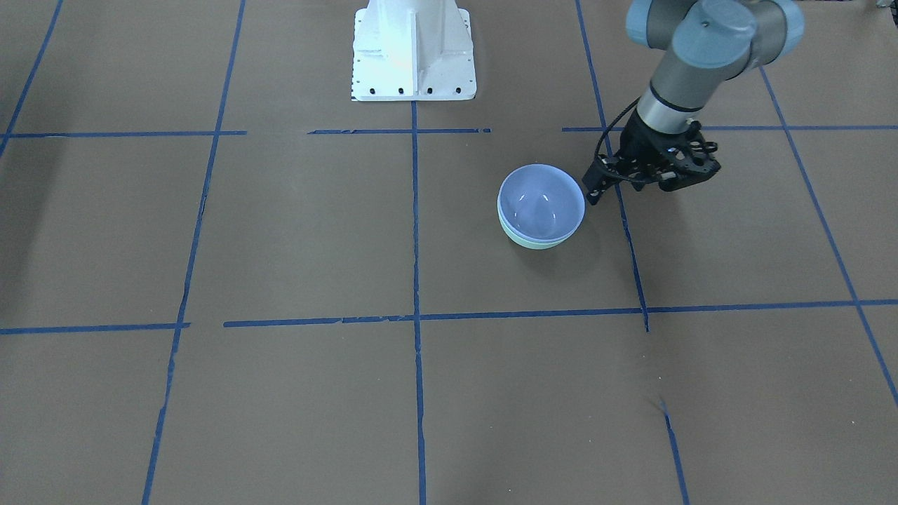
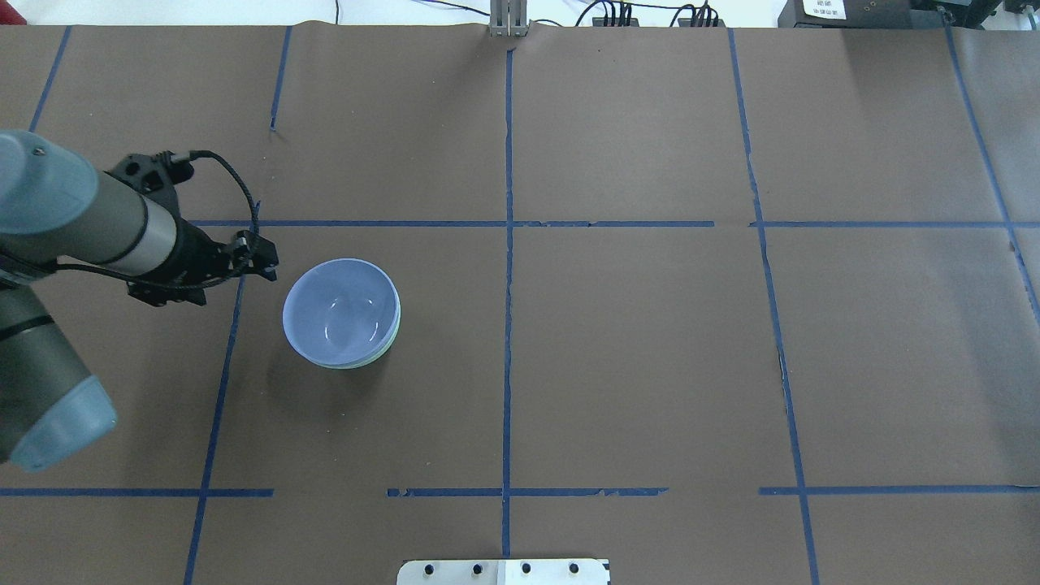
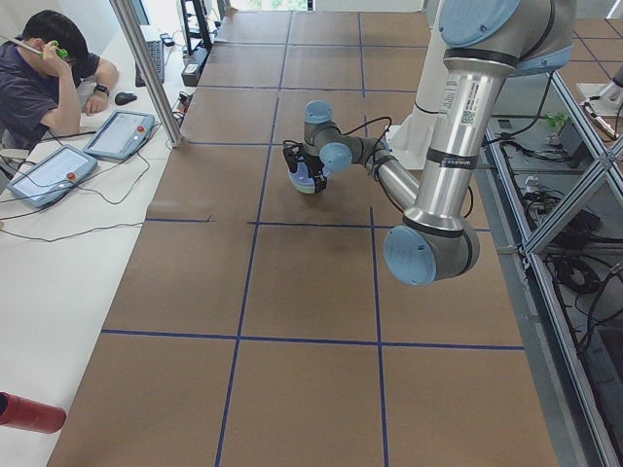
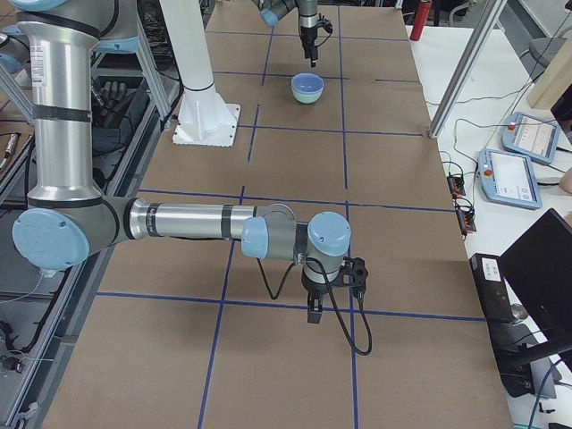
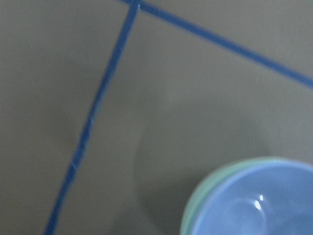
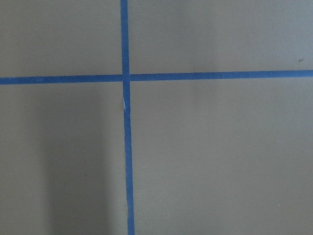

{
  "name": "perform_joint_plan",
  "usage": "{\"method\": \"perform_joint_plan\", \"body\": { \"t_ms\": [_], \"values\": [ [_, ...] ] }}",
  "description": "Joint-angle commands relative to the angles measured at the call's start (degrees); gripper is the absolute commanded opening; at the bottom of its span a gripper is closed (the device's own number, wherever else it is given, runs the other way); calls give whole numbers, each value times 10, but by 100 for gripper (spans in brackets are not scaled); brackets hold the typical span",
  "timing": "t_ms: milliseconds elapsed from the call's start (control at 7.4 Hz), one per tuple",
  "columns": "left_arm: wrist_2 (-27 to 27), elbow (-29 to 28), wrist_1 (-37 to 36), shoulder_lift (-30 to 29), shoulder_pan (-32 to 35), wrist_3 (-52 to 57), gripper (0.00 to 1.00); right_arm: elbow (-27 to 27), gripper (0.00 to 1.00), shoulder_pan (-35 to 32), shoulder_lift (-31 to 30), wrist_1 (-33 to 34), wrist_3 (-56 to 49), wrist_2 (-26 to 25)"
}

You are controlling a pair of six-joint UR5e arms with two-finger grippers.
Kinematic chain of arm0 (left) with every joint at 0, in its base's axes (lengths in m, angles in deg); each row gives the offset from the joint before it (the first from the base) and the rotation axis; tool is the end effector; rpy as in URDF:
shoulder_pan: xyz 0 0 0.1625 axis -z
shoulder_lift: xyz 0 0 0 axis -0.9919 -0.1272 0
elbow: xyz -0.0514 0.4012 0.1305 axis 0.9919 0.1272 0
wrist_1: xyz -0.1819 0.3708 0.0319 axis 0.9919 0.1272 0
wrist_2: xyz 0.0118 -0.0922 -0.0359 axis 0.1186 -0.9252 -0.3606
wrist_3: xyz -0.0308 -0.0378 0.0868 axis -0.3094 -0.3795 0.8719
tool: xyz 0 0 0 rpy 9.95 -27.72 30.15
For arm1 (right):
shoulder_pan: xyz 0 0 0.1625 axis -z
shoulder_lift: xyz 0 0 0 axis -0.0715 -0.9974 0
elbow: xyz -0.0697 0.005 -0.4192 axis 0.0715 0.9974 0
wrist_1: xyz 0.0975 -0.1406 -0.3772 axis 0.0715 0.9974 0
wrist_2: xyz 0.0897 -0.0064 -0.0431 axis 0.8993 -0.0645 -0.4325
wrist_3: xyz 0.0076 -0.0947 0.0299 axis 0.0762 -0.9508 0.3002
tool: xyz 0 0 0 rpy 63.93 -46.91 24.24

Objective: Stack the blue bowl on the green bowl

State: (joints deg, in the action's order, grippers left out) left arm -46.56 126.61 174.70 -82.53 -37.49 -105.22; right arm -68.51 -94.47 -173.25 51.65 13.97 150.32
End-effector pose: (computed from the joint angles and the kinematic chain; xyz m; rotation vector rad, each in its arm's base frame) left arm 0.3143 -0.4442 0.3553 0.0107 0.8844 -0.3324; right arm 0.0711 -0.4685 0.6580 -0.0370 -0.7132 0.0337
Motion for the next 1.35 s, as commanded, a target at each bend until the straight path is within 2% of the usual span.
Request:
{"method": "perform_joint_plan", "body": {
  "t_ms": [0,270,405,541,811,946,1216],
  "values": [
    [-61,17,0,76,136,225,100,0,100,0,0,0,0,0],
    [-84,8,-1,163,270,503,100,0,100,0,0,0,0,0],
    [-123,-11,0,206,334,636,100,0,100,0,0,0,0,0],
    [-139,-46,-5,231,401,738,100,0,100,0,0,0,0,0],
    [-141,-79,-16,243,472,777,100,0,100,0,0,0,0,0],
    [-141,-80,-54,240,475,778,100,0,100,0,0,0,1,0],
    [-142,-84,-61,243,477,816,100,0,100,0,0,0,0,0]
  ]
}}
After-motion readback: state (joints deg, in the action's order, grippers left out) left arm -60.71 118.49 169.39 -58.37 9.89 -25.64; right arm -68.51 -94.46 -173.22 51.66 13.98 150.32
